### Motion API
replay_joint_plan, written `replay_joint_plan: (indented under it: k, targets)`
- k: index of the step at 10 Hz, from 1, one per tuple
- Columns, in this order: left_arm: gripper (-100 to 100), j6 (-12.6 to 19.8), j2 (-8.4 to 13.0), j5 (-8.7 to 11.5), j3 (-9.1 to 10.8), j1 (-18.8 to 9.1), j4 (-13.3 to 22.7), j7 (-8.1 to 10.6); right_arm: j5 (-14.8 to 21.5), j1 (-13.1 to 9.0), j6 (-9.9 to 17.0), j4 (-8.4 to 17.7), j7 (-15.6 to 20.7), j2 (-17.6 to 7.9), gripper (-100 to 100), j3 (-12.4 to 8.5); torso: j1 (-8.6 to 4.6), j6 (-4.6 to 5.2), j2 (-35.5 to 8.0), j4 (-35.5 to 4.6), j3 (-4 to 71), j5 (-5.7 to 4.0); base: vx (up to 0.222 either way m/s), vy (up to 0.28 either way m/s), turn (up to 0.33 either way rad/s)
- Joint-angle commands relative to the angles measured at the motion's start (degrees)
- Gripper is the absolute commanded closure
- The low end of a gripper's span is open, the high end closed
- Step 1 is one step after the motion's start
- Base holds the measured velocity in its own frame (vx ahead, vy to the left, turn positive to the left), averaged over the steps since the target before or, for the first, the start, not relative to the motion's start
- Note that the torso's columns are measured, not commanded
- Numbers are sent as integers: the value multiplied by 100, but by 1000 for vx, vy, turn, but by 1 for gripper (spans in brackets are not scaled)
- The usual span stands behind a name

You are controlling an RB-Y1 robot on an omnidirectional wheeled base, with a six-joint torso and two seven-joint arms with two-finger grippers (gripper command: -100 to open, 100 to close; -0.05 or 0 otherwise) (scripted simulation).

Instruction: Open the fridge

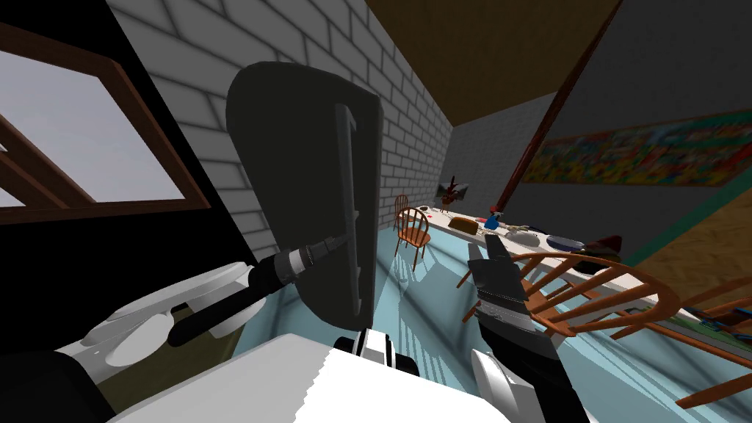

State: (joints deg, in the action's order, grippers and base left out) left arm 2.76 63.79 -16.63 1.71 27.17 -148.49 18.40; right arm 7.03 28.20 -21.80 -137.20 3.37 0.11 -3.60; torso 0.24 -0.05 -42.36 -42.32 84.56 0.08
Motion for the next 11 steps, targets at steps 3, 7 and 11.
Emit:
replay_joint_plan:
  k: [3, 7, 11]
  targets:
    - [100, -461, 162, -2, -54, -69, 18, 156, 0, 0, 0, 0, 0, 0, 0, 0, -28, 11, -3, -2, -4, -11, -220, 172, -113]
    - [-100, -596, 402, 30, 162, -119, -24, 488, 0, 2, 0, 0, 0, 1, 0, 0, -59, 2, 51, 15, 26, -17, -153, 122, -36]
    - [-100, -563, 770, 118, 653, -194, -80, 1064, 0, 4, -1, -1, 0, 2, 0, 1, -15, 6, 4, 2, 1, -7, 31, -44, 49]
